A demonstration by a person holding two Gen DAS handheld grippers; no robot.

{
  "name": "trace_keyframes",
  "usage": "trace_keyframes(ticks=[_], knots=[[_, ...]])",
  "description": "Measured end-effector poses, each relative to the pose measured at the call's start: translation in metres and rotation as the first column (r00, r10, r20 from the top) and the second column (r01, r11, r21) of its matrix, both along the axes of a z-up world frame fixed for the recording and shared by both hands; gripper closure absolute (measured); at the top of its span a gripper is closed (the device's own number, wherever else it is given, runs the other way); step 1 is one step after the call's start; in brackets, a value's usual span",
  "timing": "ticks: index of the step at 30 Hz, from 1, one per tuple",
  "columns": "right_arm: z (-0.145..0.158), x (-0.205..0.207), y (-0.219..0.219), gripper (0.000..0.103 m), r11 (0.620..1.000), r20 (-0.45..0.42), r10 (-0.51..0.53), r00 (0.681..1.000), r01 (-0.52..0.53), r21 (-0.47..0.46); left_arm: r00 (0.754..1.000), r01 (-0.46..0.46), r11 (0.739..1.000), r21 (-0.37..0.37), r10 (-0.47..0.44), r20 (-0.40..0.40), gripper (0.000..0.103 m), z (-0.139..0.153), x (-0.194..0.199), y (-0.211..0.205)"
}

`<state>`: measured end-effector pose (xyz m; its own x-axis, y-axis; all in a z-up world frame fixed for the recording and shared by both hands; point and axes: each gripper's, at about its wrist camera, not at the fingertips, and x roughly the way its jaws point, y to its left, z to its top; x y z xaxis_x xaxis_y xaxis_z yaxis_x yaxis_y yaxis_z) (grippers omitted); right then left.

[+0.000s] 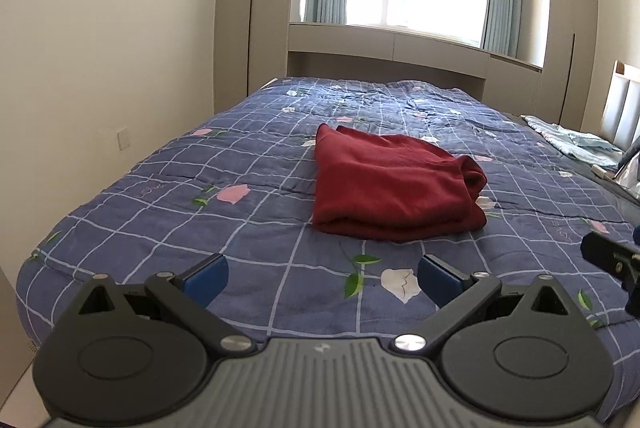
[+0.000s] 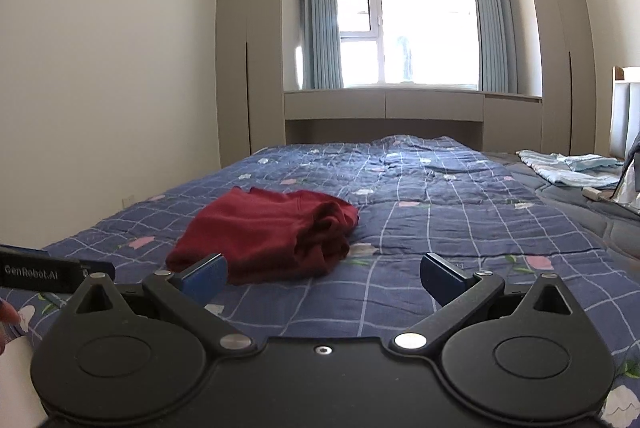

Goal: Fold small clothes

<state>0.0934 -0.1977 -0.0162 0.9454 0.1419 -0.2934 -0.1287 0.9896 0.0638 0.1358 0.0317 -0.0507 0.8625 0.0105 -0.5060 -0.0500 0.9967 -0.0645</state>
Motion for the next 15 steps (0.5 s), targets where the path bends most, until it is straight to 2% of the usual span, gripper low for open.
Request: trace_keyframes(ticks=[15], knots=[[-0.0021, 0.0024, -0.0022, 0.001, 1.0, -0.013, -0.008, 1.0, 0.008, 0.008, 1.0, -0.008, 1.0, -0.008, 0.007, -0.022, 0.0, -0.0027, 0.0025, 0.0024]])
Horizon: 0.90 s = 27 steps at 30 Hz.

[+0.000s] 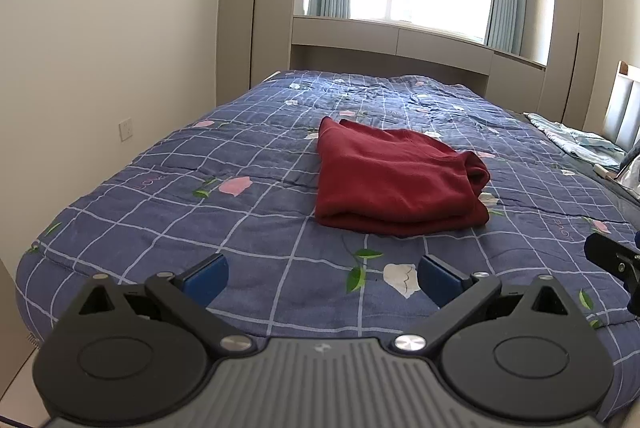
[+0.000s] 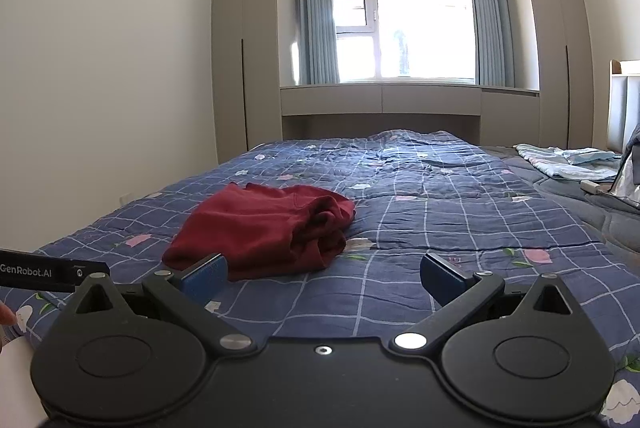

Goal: Fold small clothes

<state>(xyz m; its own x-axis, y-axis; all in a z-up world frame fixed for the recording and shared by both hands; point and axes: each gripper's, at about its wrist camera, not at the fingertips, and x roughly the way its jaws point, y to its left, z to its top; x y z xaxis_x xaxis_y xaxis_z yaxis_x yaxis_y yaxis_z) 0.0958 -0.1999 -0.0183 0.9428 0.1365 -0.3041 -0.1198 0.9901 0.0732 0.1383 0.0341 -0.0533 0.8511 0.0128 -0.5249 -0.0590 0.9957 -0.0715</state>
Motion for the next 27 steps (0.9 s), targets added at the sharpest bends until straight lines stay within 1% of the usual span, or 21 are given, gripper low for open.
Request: trace_keyframes(ticks=[27], knots=[[0.0005, -0.0005, 0.0001, 0.001, 1.0, 0.0, -0.001, 1.0, 0.001, -0.001, 1.0, -0.004, 1.0, -0.008, 0.004, -0.008, 0.0, -0.0026, 0.0006, 0.0009]])
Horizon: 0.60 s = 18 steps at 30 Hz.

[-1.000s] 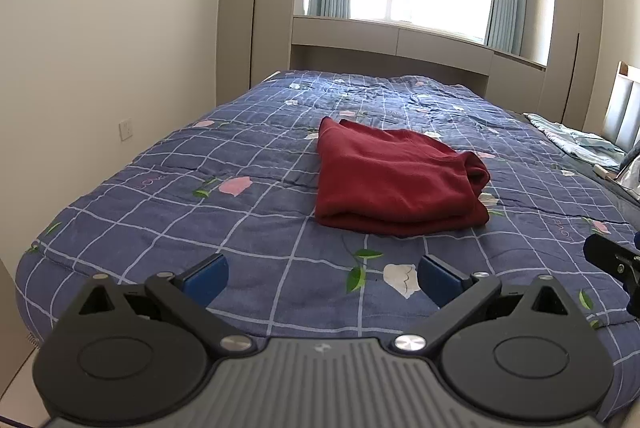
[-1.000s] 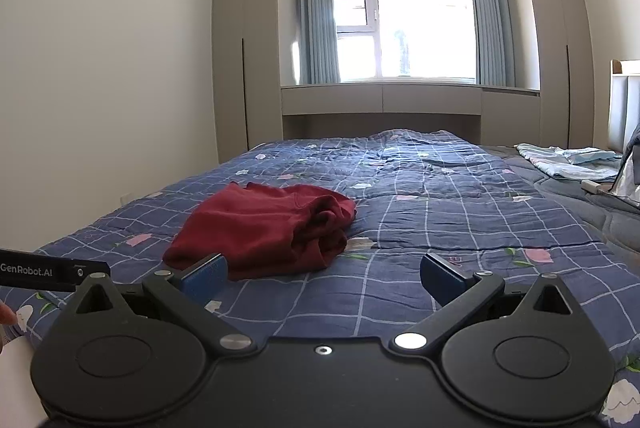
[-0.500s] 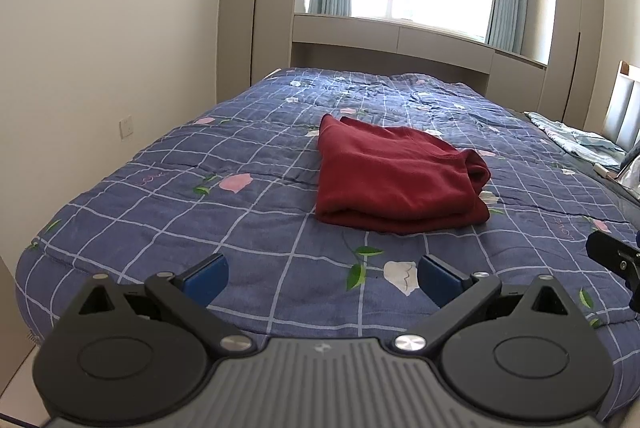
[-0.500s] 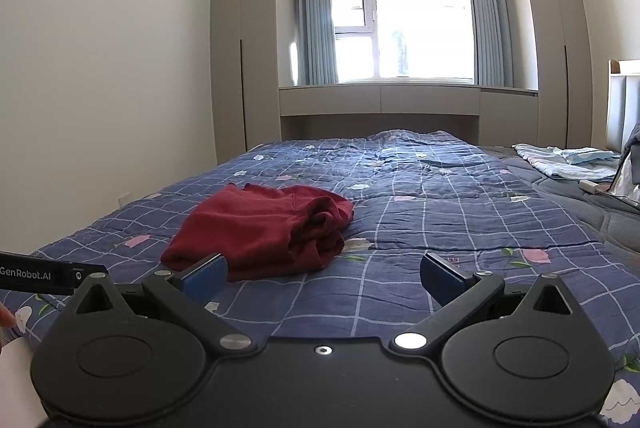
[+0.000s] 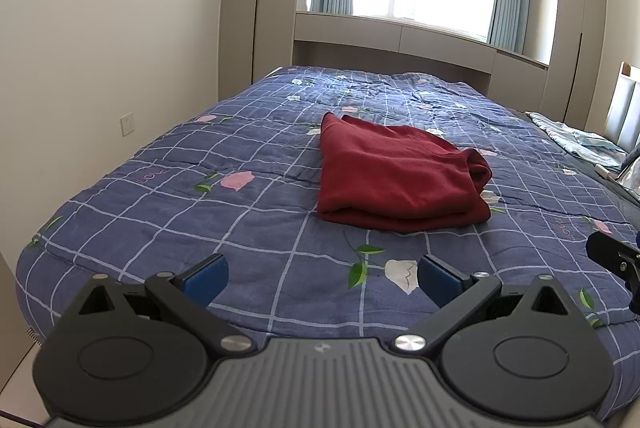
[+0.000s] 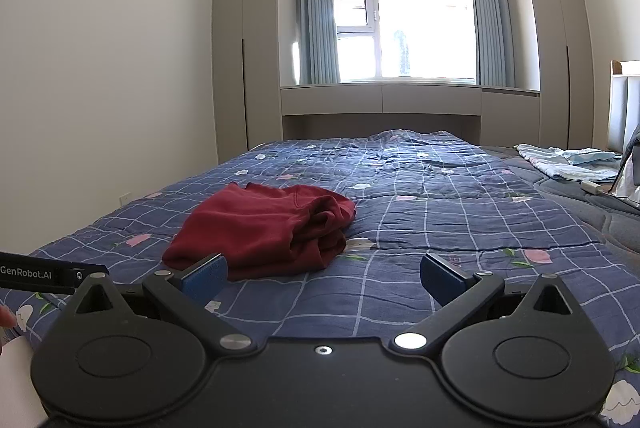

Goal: Fold small clothes

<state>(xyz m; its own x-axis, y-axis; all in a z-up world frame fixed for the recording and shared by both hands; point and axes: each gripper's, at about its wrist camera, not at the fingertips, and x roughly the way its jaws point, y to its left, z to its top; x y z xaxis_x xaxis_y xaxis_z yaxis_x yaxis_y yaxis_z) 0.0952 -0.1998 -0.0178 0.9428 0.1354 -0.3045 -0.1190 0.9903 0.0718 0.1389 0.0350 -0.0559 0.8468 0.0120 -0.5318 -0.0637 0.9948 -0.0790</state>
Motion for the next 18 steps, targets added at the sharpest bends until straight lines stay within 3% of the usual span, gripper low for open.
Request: trace_keyframes(ticks=[11, 18], knots=[[-0.0001, 0.0, 0.0001, 0.001, 1.0, 0.0, 0.0, 1.0, 0.0, 0.0, 0.999, -0.026, 0.999, 0.022, 0.026, -0.031, 0.0, 0.0001, 0.0014, -0.002], [-0.0003, 0.0002, 0.0003, 0.001, 1.0, 0.0, 0.0, 1.0, 0.0, 0.0, 0.999, -0.034, 0.998, 0.044, 0.035, -0.011, 0.0, 0.0016, -0.0018, -0.0027]])
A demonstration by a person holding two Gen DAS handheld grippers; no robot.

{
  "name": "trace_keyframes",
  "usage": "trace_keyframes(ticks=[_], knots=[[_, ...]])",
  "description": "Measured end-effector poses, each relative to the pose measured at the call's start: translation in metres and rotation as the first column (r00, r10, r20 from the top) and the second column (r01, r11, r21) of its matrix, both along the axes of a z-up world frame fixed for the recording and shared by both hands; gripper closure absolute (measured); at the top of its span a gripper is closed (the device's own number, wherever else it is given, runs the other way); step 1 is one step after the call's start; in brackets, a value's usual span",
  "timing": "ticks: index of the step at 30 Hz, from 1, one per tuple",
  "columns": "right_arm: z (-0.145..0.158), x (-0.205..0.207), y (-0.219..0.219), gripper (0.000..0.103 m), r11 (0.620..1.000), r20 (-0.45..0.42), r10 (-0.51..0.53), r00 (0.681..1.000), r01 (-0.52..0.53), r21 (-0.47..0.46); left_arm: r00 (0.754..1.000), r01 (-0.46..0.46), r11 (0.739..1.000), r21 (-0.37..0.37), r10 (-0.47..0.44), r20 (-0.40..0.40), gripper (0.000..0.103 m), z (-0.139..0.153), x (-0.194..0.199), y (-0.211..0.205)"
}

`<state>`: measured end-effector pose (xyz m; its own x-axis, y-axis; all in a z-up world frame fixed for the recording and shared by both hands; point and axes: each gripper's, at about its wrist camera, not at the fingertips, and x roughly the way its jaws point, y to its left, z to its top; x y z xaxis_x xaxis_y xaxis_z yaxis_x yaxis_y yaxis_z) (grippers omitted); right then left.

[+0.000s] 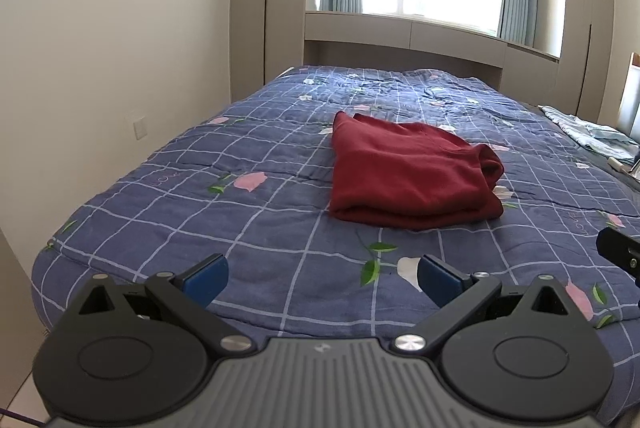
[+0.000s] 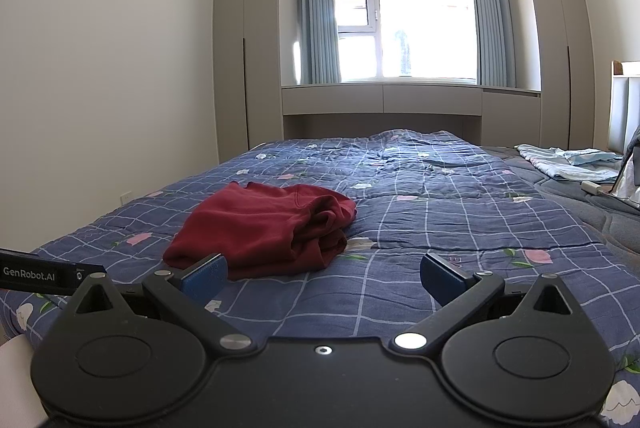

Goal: Fold small clothes

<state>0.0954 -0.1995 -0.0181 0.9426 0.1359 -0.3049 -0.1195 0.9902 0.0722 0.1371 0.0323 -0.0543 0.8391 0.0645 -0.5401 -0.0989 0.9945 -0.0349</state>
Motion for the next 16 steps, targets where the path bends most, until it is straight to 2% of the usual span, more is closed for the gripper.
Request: trace_keyframes(ticks=[16], knots=[[-0.0001, -0.0002, -0.0002, 0.001, 1.0, -0.001, 0.0, 1.0, 0.0, 0.0, 1.0, -0.003, 1.0, 0.015, 0.003, -0.009, 0.0, 0.0002, 0.0021, 0.0014]])
